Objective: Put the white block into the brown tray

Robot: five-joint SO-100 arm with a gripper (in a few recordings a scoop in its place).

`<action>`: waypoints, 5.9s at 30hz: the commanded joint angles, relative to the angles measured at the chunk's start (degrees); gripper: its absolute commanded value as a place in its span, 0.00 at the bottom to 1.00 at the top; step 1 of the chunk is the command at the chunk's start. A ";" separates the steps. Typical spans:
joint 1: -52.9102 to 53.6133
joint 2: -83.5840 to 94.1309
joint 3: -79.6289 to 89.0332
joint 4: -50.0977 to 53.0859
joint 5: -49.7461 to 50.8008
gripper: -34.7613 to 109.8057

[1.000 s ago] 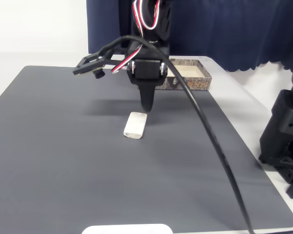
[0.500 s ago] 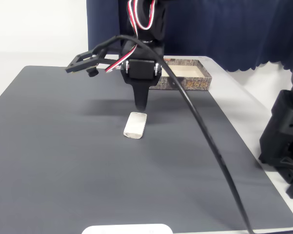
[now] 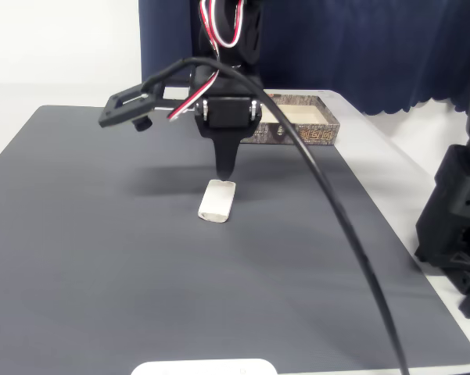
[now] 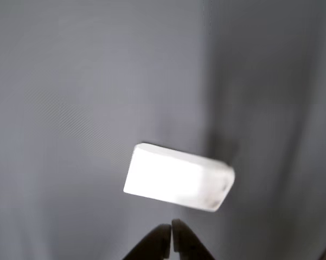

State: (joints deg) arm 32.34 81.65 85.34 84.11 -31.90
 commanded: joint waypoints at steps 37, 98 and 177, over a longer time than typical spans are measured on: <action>-0.70 2.90 -2.02 0.53 -61.44 0.27; -1.49 3.96 1.85 -2.72 -105.03 0.48; 0.88 0.18 -0.26 -6.42 -107.75 0.58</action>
State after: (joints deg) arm 33.93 81.47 85.34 77.96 -86.57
